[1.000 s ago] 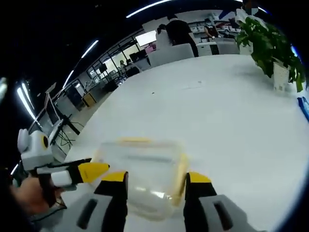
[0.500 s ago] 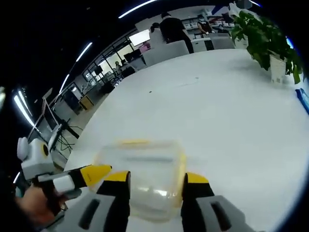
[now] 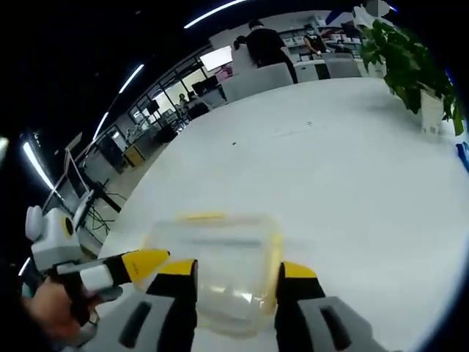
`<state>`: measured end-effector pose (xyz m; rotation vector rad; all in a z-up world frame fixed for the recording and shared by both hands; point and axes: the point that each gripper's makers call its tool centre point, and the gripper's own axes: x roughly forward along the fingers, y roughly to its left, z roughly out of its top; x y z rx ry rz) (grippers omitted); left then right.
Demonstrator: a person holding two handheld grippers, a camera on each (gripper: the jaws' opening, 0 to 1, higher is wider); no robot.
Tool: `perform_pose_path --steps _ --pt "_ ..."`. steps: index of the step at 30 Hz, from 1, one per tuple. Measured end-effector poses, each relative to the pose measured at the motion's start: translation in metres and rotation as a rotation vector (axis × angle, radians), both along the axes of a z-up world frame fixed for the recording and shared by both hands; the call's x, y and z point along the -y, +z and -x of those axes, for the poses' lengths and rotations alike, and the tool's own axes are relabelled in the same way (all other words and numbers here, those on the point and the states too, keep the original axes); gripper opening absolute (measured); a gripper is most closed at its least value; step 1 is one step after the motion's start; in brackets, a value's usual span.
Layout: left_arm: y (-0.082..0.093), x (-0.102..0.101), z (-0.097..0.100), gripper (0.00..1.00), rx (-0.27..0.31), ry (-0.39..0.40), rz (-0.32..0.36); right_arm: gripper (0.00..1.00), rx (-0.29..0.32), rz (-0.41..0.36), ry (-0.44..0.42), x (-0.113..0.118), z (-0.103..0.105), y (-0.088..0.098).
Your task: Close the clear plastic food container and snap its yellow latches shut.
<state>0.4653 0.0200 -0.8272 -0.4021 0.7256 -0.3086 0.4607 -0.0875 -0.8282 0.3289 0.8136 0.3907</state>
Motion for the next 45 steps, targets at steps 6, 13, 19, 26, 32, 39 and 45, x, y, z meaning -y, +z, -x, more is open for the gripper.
perform_pose_path --steps 6,13,19,26,32,39,45 --pt "0.000 -0.004 -0.012 0.45 0.005 0.001 -0.002 0.40 0.011 -0.003 -0.004 -0.004 -0.014 0.000" --pt "0.001 -0.005 -0.030 0.45 0.022 0.000 -0.009 0.40 0.018 -0.002 -0.012 -0.006 -0.030 0.000" --pt "0.001 -0.010 -0.045 0.46 0.023 0.002 -0.014 0.40 0.024 -0.004 -0.026 -0.010 -0.043 0.000" --pt "0.001 -0.014 -0.062 0.46 0.040 0.014 -0.023 0.40 0.035 -0.009 -0.029 -0.014 -0.062 0.001" --pt "0.002 -0.019 -0.081 0.47 0.043 0.011 -0.024 0.40 0.048 -0.013 -0.047 -0.019 -0.077 0.001" --pt "0.002 -0.025 -0.093 0.48 0.049 0.033 -0.029 0.41 0.056 -0.030 -0.068 -0.024 -0.090 0.002" --pt "0.003 -0.026 -0.092 0.49 0.057 0.028 -0.022 0.43 0.058 -0.062 -0.092 -0.023 -0.089 0.001"
